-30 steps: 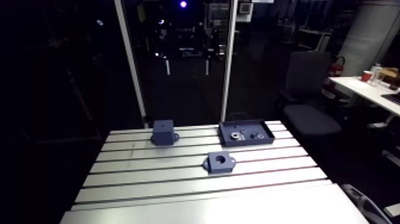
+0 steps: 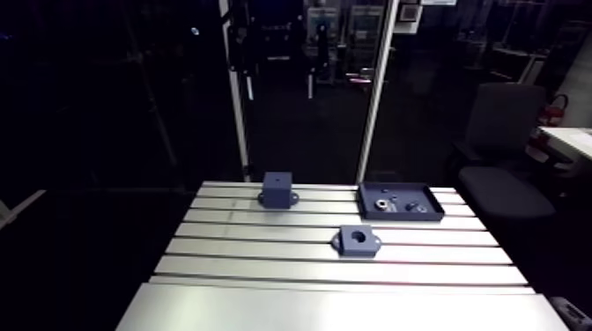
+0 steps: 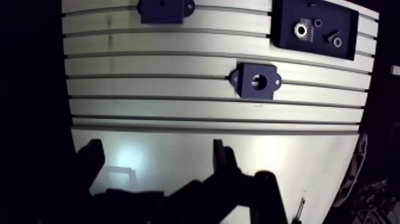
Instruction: Pick up the bearing and press it into the housing until flush.
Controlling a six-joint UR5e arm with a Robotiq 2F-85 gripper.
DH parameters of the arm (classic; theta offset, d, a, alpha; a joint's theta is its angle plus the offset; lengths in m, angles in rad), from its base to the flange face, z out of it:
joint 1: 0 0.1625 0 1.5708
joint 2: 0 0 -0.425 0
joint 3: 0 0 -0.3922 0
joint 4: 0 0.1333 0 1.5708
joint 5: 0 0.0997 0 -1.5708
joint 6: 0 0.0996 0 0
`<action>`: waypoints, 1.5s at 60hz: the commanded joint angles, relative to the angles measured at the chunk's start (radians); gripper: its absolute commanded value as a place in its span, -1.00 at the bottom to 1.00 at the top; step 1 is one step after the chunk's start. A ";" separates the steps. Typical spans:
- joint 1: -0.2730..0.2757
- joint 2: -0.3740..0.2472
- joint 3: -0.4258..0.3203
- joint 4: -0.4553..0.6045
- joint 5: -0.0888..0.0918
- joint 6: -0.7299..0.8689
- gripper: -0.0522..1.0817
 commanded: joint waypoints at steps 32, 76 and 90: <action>-0.049 0.013 -0.012 -0.028 -0.050 -0.072 -0.90; -0.226 0.175 -0.049 -0.208 -0.044 -0.210 -0.90; -0.266 0.212 -0.049 -0.243 -0.041 -0.216 -0.90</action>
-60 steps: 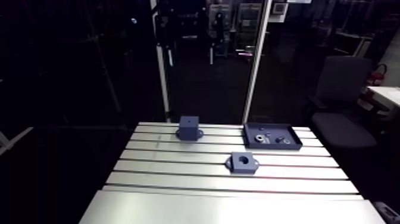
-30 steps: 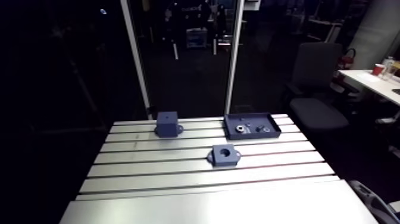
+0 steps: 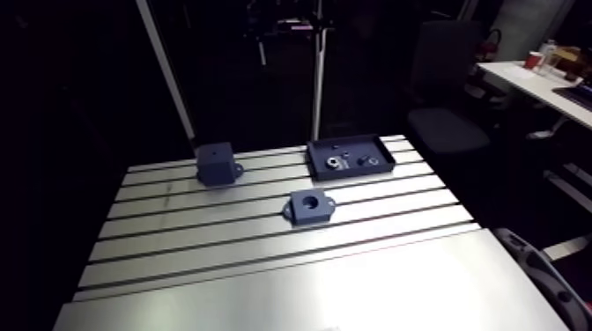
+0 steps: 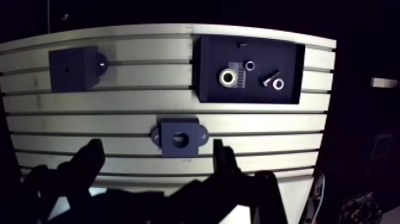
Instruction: Pick up the bearing and press it into the housing until flush.
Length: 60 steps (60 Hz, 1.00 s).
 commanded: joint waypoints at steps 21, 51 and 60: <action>-0.081 0.085 0.003 -0.098 0.004 -0.020 -0.90; -0.135 0.177 0.015 -0.127 0.021 -0.035 -0.90; -0.140 0.197 0.017 -0.127 0.022 -0.032 -0.90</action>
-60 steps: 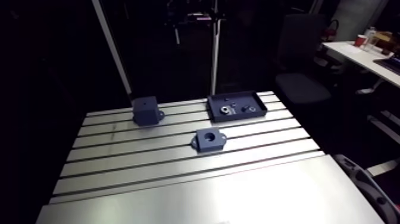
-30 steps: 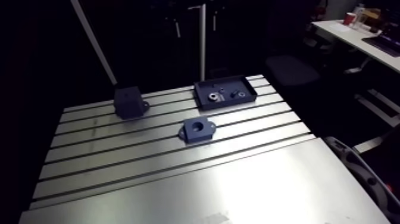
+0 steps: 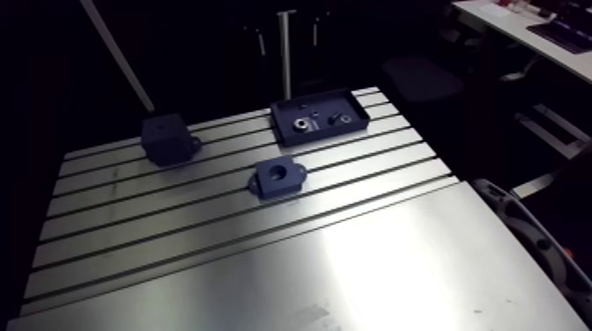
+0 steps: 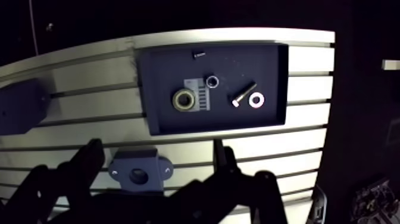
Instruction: Pick up the bearing and press it into the housing until flush.
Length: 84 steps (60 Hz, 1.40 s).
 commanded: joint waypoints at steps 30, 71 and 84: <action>-0.020 0.076 0.034 -0.087 0.004 0.002 -0.89; -0.043 0.101 0.112 -0.154 0.002 -0.003 -0.45; -0.046 0.114 0.117 -0.166 0.002 -0.003 -0.44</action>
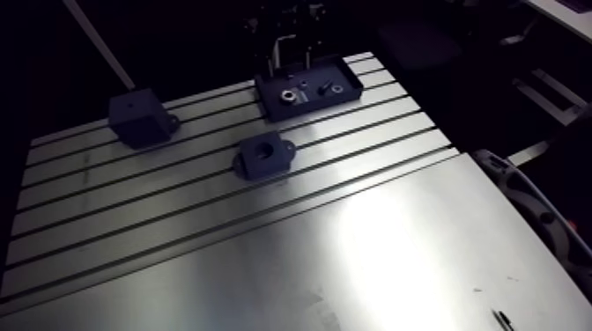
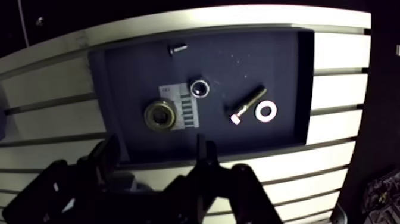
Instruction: Pick up the bearing and press it into the housing until flush.
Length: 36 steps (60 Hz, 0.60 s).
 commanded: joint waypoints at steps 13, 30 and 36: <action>-0.002 0.015 0.012 -0.014 0.001 0.002 -0.37; 0.006 0.036 0.012 -0.024 0.001 0.004 -0.37; 0.006 0.036 0.012 -0.035 0.003 0.004 -0.37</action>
